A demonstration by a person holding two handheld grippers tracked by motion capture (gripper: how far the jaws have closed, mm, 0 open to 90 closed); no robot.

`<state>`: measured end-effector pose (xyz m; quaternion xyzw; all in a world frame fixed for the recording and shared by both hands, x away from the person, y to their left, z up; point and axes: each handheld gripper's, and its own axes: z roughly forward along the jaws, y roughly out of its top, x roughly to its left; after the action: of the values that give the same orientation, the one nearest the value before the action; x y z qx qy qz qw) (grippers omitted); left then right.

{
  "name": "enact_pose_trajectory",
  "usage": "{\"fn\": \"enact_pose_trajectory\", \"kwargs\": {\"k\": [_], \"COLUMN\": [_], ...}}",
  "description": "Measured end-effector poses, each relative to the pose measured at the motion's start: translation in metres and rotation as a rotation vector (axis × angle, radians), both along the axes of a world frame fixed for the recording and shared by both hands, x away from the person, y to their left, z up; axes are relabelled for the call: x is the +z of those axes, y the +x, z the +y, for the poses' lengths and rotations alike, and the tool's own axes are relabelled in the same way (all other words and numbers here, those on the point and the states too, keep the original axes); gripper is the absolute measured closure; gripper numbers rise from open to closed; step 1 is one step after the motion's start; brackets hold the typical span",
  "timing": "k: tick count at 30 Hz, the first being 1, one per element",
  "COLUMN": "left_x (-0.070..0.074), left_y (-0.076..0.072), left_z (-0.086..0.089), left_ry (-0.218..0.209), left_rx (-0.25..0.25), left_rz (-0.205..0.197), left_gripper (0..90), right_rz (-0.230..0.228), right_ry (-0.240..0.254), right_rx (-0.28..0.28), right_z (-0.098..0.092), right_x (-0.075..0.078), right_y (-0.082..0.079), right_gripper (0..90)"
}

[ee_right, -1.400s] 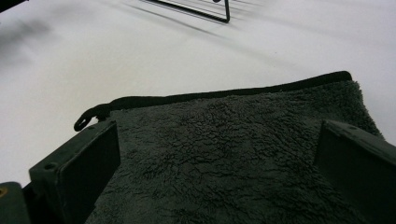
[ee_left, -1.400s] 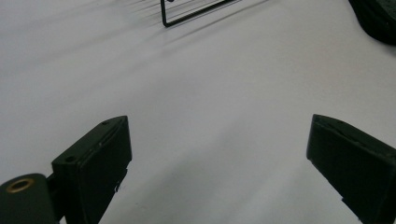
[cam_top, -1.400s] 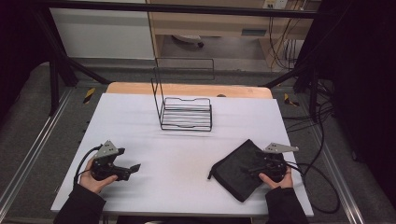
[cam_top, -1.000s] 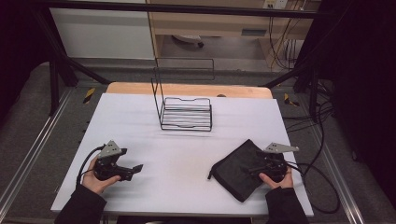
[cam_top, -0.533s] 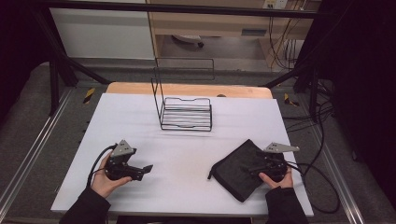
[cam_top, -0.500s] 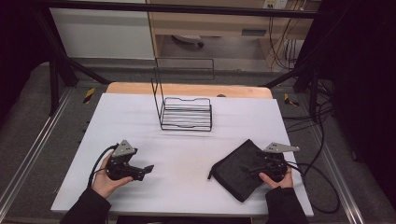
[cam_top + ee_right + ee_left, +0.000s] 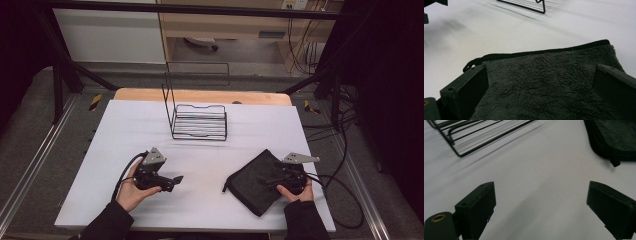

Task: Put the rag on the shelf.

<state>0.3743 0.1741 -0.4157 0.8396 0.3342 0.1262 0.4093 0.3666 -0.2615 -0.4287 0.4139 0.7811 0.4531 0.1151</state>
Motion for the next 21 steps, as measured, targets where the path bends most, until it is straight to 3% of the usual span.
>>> {"fn": "enact_pose_trajectory", "kwargs": {"k": [9, 21], "left_x": [0.006, -0.002], "left_y": [0.005, 0.012], "left_z": [-0.044, -0.098], "left_ry": [0.000, 0.007], "left_rx": [-0.039, -0.082], "left_rz": [0.008, 0.058], "left_gripper": [12.5, 21.6], "right_rz": [-0.001, -0.006], "right_ry": [-0.001, -0.009], "right_rx": [-0.006, -0.006], "right_z": [0.000, 0.000], "right_x": [0.000, 0.000], "right_y": [0.000, 0.000], "right_gripper": [1.1, 1.2]}}
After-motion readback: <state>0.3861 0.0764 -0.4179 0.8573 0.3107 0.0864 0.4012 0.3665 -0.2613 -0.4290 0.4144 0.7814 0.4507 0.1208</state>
